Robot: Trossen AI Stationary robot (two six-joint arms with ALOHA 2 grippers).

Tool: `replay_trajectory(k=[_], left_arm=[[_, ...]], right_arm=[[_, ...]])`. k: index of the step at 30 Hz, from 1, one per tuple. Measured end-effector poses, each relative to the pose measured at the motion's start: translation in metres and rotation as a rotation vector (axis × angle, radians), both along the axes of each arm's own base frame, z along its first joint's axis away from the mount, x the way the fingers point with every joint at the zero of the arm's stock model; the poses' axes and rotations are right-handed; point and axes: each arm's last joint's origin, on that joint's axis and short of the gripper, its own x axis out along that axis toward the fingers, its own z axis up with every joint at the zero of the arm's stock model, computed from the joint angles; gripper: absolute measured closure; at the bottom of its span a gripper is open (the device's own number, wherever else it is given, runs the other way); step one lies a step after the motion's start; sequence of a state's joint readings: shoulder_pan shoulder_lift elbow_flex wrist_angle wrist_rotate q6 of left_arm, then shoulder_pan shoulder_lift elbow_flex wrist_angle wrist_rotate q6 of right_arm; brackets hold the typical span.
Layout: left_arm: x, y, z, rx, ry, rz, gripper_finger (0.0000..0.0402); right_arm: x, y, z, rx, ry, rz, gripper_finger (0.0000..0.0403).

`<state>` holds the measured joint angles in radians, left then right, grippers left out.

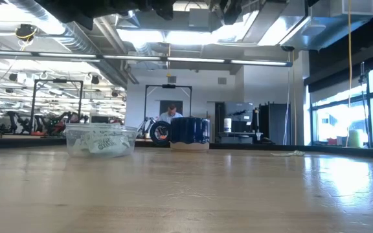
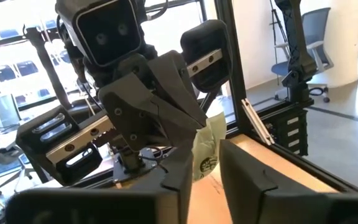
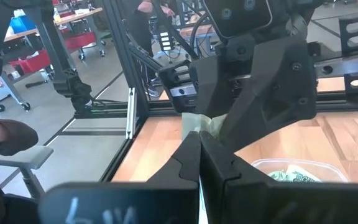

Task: Pick and place Stevia / Truvia into bins
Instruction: Put the bottom white stevia packet into the transparent container

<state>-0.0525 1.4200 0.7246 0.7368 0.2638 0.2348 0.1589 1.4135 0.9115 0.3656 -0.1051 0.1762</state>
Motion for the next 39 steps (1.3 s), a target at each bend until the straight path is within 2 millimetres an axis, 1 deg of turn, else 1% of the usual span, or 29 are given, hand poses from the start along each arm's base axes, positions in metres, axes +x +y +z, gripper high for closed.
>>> replay_trajectory(k=[8,10,14,19,22,26,29,33,35,39], left_arm=[[0.000,0.000,0.000,0.006,-0.002,-0.002,0.0390],[0.000,0.000,0.000,0.006,-0.002,-0.003,0.0397],[0.000,0.000,0.000,0.006,-0.002,-0.002,0.0396],[0.000,0.000,0.000,0.006,-0.003,0.003,0.0399],[0.000,0.000,0.000,0.006,0.001,0.004,0.0397],[0.000,0.000,-0.004,0.005,0.036,0.005,0.0399],[0.000,0.003,-0.011,-0.053,0.133,0.039,0.0399],[-0.006,0.015,-0.029,-0.167,0.388,0.176,0.0397],[-0.015,0.024,-0.039,-0.233,0.552,0.252,0.0399],[-0.032,0.039,-0.053,-0.396,0.813,0.363,0.0398]], right_arm=[[0.000,0.000,0.000,-0.001,0.000,0.001,0.0403],[0.000,0.000,0.000,-0.001,0.000,0.001,0.0403],[0.000,0.000,0.000,-0.009,-0.003,0.002,0.0399],[-0.002,0.000,0.002,-0.024,-0.008,0.004,0.0364],[-0.009,-0.002,0.008,-0.033,-0.002,-0.008,0.0335],[-0.023,-0.008,0.014,-0.083,0.065,-0.128,0.0295],[-0.037,-0.014,0.010,-0.144,0.190,-0.259,0.0270],[-0.049,-0.020,-0.001,-0.154,0.354,-0.413,0.0254],[-0.052,-0.021,-0.005,-0.141,0.400,-0.440,0.0253],[-0.050,-0.021,-0.012,-0.155,0.443,-0.441,0.0252]])
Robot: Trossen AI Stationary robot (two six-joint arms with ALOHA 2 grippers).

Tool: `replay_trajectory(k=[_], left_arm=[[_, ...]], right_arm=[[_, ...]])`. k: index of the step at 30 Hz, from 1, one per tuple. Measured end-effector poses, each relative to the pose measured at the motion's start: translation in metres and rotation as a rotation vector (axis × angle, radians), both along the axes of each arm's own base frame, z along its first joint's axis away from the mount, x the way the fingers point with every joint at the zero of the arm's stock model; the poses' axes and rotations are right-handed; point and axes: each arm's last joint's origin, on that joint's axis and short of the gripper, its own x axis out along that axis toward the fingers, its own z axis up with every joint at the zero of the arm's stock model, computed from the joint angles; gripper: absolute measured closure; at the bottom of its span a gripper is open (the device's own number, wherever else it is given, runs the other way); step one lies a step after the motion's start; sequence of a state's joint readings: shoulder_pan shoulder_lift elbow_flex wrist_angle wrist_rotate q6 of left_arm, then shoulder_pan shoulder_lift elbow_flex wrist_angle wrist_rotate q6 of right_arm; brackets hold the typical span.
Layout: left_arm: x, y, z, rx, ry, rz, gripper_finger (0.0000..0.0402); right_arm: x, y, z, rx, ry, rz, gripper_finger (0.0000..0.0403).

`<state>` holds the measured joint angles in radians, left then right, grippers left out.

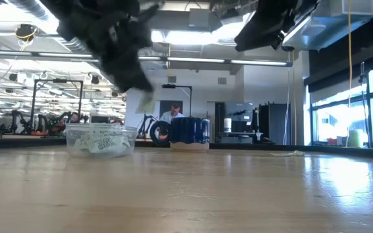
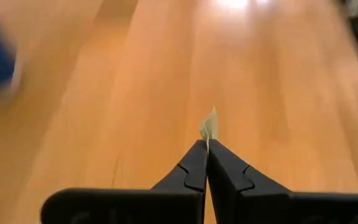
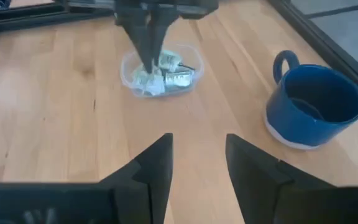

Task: Pick and place Stevia / Truvia into bins
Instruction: Put the bottom white stevia packet into the transparent container, then put the white stevia packet into the transparent container

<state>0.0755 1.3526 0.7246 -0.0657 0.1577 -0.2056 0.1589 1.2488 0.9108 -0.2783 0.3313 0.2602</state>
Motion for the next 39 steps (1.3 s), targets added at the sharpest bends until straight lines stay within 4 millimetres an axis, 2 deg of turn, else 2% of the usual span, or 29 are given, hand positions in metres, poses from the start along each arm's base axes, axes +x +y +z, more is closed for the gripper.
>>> replay_trajectory(k=[3,7,14,22,30,39], left_arm=[[-0.008,0.008,-0.007,-0.096,0.118,0.102,0.0395],[-0.017,0.015,-0.014,-0.181,0.225,0.116,0.0397],[-0.028,0.022,-0.020,-0.212,0.345,0.140,0.0395],[-0.029,0.022,-0.021,-0.192,0.353,0.116,0.0396],[-0.030,0.025,-0.021,-0.071,0.351,0.115,0.0356],[-0.040,0.031,0.003,0.069,0.250,0.244,0.0334]], right_arm=[[0.002,0.000,-0.003,-0.004,0.009,0.002,0.0252],[0.005,-0.003,-0.006,-0.005,0.022,-0.011,0.0252],[0.006,-0.011,-0.007,-0.006,0.025,-0.041,0.0252],[0.006,-0.017,-0.007,-0.008,0.032,-0.063,0.0252],[-0.003,-0.032,-0.018,0.025,0.168,-0.154,0.0252],[-0.013,-0.057,-0.031,0.059,0.319,-0.289,0.0264]])
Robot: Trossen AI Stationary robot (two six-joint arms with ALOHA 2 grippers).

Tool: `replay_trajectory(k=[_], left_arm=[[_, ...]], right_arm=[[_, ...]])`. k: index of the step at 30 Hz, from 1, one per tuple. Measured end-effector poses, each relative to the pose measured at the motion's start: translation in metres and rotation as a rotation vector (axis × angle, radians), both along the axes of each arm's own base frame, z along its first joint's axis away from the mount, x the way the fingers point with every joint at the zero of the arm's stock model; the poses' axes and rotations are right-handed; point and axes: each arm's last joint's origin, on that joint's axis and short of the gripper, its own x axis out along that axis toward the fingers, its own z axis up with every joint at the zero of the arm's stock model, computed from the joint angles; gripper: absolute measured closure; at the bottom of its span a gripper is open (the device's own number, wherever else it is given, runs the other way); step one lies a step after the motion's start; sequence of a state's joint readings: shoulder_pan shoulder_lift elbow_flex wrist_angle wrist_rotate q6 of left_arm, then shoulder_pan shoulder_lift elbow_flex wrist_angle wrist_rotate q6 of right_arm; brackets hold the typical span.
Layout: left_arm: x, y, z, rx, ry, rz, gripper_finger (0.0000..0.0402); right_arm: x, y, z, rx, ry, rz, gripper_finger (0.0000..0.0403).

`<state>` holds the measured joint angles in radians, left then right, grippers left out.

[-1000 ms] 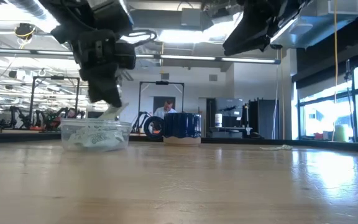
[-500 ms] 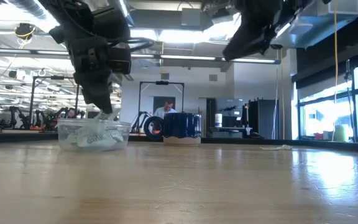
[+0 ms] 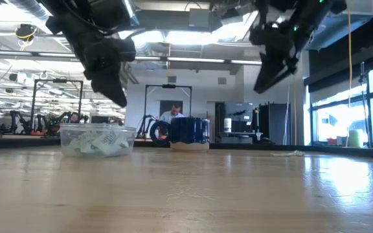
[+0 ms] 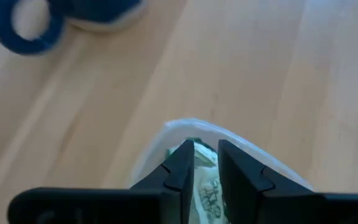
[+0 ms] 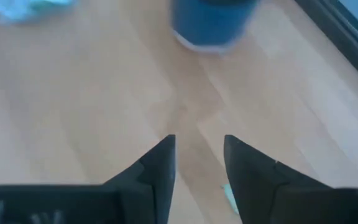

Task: Pick and place Stevia / Truvia into bins
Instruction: Put the white stevia packet into the transparent container

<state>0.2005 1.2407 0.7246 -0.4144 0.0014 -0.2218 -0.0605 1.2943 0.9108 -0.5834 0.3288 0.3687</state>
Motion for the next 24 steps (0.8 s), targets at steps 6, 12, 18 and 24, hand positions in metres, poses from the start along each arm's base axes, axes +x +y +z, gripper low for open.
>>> replay_trajectory(k=[6,12,18,24], left_arm=[[-0.001,-0.003,0.009,0.027,-0.057,-0.004,0.0338],[-0.001,-0.005,0.009,0.024,-0.054,-0.013,0.0334],[-0.001,-0.005,0.009,0.024,-0.054,-0.014,0.0337],[-0.001,-0.005,0.009,0.024,-0.054,-0.014,0.0337]], right_arm=[[0.005,-0.024,-0.028,0.041,0.152,-0.127,0.0300],[0.011,-0.043,-0.066,0.166,0.290,-0.268,0.0319],[0.014,-0.052,-0.094,0.246,0.386,-0.335,0.0319],[0.016,-0.054,-0.109,0.260,0.439,-0.349,0.0319]])
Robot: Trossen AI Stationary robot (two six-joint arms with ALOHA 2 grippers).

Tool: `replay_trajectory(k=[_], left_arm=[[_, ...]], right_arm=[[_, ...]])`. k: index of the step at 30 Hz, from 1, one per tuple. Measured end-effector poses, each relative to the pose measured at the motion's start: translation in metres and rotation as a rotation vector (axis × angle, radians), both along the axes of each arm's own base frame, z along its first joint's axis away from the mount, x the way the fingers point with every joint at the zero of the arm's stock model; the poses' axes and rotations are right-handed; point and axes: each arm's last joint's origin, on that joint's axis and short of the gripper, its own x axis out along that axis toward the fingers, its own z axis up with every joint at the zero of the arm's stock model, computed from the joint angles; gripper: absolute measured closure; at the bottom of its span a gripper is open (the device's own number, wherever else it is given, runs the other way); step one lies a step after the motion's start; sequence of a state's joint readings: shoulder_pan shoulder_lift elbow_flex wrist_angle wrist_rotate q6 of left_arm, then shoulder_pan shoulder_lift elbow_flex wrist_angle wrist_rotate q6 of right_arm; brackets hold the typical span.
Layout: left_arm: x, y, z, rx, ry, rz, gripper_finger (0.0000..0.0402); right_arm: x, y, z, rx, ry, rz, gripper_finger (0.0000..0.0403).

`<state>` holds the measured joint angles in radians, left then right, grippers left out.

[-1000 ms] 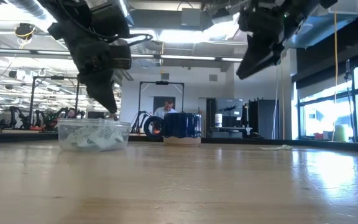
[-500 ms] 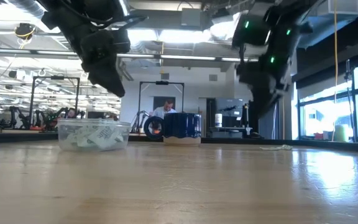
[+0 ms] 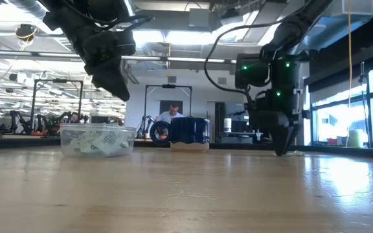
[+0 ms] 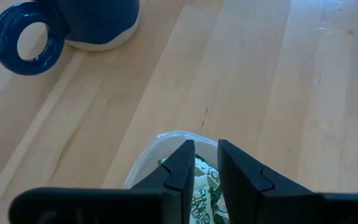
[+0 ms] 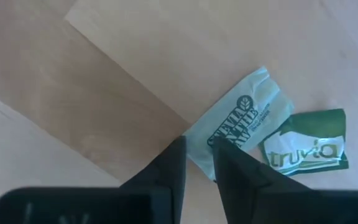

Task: Pick and place Stevia / Truvia into bins
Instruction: Put the white stevia packet into the transparent container

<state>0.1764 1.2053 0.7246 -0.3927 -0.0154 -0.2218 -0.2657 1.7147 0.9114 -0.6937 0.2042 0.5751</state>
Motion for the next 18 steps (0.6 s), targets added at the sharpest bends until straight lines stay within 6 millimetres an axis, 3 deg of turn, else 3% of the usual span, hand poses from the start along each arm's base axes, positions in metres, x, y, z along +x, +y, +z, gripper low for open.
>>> replay_trajectory(k=[5,18], left_arm=[[0.0000,0.0000,0.0000,0.000,0.000,0.000,0.0334],[0.0002,0.0000,0.0000,0.024,0.004,-0.030,0.0337]], right_arm=[[0.0009,-0.0006,-0.0019,0.015,0.003,-0.002,0.0326],[-0.0018,-0.0034,0.0025,0.052,-0.016,0.044,0.0392]])
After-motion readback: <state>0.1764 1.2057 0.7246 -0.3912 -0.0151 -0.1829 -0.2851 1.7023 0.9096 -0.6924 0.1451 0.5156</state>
